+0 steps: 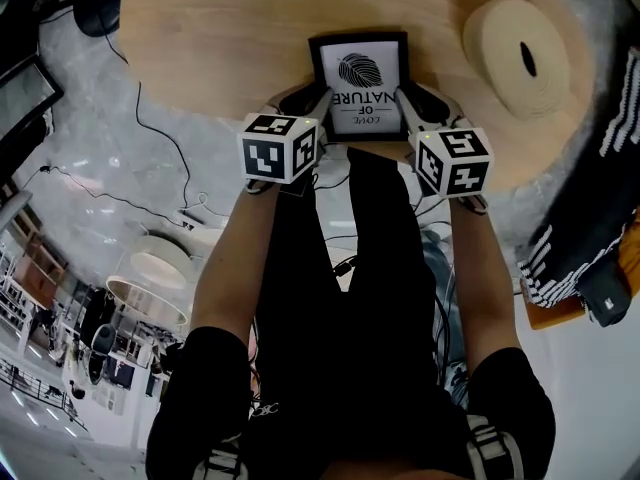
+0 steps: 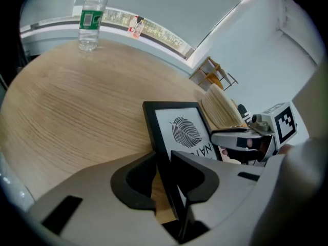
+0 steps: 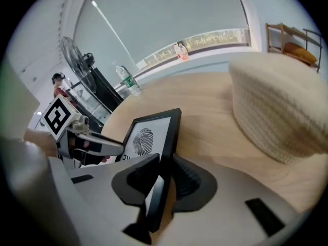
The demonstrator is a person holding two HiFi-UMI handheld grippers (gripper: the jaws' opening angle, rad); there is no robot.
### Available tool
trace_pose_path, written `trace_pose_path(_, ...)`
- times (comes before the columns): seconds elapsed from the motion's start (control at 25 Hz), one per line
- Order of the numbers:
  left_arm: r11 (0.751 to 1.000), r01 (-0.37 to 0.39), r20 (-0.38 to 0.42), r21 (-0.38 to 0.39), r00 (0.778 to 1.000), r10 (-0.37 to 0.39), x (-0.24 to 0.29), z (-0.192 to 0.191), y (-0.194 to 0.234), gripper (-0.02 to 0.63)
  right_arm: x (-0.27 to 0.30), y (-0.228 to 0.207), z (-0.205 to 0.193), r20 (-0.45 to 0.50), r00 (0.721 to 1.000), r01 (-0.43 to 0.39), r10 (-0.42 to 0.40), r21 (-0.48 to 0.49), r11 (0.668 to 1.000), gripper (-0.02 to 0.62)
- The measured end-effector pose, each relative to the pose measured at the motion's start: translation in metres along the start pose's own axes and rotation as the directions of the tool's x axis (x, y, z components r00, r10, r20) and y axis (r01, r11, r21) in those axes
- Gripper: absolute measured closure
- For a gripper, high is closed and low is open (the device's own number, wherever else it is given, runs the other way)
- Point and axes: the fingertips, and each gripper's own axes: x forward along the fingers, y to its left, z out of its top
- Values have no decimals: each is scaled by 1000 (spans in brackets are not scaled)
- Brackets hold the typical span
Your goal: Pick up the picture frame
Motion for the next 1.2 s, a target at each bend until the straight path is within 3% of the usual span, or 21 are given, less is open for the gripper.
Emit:
trace_pose_path(0.2,1000,6,194,-12,981,-4,-66,40,-34,515,-52,25,43,78,997,7,-4,-42,999,503)
trace_pose_path(0.36,997,-19,264,79,964,-3,-139,76,-81,515,-125,59,88,177,983,64,-45,-104,992,503)
trace_pose_path(0.52,985,-24,299,168,954,-28,-232,109,-126,515,-213,115,136,278,958,103,-73,-97,990,503)
trace_pose_path(0.6,973,-44,345,226,938,-38,-282,134,-147,515,-252,143,164,343,937,107,-70,-89,990,505)
trace_pose_path(0.76,939,-115,475,325,878,-57,-374,199,-187,517,-320,186,237,493,869,109,-40,-112,988,503)
trace_pose_path(0.92,913,-182,580,366,812,-71,-469,213,-234,515,-405,242,276,603,797,149,-22,-162,975,508)
trace_pose_path(1.04,901,-215,659,376,745,-97,-533,224,-259,517,-455,282,300,676,737,171,8,-197,965,508)
trace_pose_path(1.2,858,-295,748,421,648,-143,-607,246,-291,515,-518,328,334,775,630,228,57,-255,940,508)
